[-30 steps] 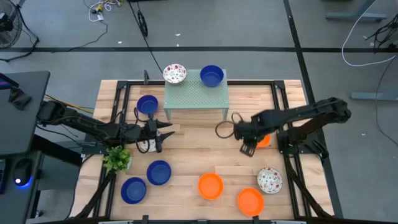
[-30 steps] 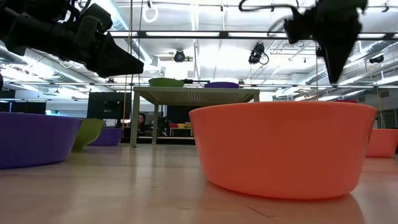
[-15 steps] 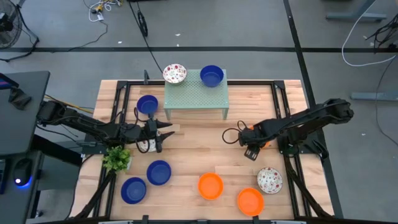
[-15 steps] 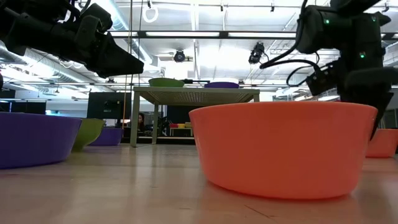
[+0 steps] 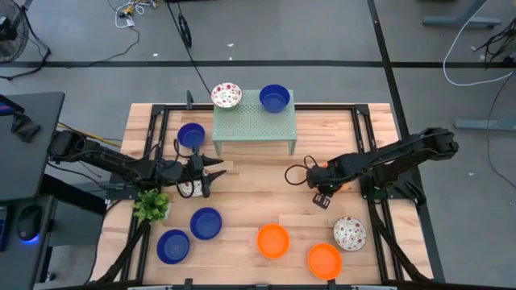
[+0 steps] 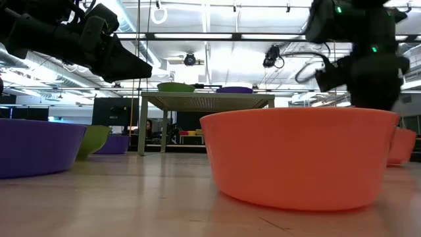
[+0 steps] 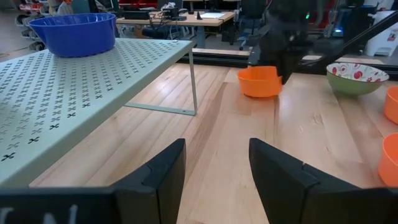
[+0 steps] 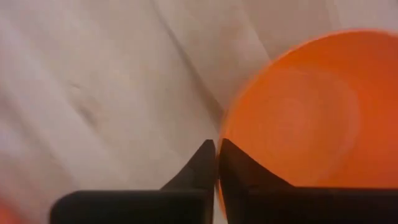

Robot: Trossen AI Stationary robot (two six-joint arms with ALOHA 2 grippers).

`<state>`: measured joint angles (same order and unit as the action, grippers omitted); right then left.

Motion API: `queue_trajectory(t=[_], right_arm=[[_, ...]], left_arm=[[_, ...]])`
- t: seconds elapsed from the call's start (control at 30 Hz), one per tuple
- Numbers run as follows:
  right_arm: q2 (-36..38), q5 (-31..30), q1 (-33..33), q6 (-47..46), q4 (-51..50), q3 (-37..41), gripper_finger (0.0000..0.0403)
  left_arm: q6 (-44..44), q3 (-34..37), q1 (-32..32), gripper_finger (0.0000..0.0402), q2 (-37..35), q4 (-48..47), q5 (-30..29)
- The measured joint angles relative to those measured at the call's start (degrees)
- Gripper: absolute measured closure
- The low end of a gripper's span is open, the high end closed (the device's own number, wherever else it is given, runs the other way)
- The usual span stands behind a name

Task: Pick & Place Mini bowls
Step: Put the orange bowl on the shelf

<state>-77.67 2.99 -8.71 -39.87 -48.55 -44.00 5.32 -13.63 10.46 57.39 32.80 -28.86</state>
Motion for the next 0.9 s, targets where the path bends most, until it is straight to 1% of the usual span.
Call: queue_trajectory(t=[0.2,0.3,0.4,0.53,0.63,0.7,0.77,0.9], right_arm=[[-0.02,4.63,-1.23,-1.6,-0.36,-12.23,0.0398],[-0.96,4.56,-1.79,-1.46,0.29,-19.78,0.0399],[-3.81,4.54,-1.88,0.59,0.12,-27.82,0.04],[-10.24,4.44,-1.82,8.6,-1.33,-38.83,0.0401],[-15.81,4.49,-1.15,16.91,-2.94,-46.56,0.0401],[-19.25,3.49,-0.45,23.59,-3.32,-51.24,0.0402],[-22.32,0.45,0.47,30.42,-3.42,-55.54,0.0401],[-26.89,-7.73,3.07,41.77,-3.83,-63.03,0.0393]], left_arm=[[0.02,0.0,0.0,0.022,0.0,0.04,0.0],[0.02,0.0,0.0,0.022,0.0,0.08,0.0],[0.02,0.0,-0.01,0.022,0.0,0.31,0.0],[0.02,0.0,0.0,0.022,0.0,0.48,0.0],[0.02,0.0,0.0,0.022,0.0,0.48,0.0],[0.02,0.0,0.0,0.022,0.0,0.49,0.0],[0.02,0.0,0.0,0.022,0.0,0.48,0.0],[0.04,0.0,0.0,0.022,0.0,0.49,0.0]])
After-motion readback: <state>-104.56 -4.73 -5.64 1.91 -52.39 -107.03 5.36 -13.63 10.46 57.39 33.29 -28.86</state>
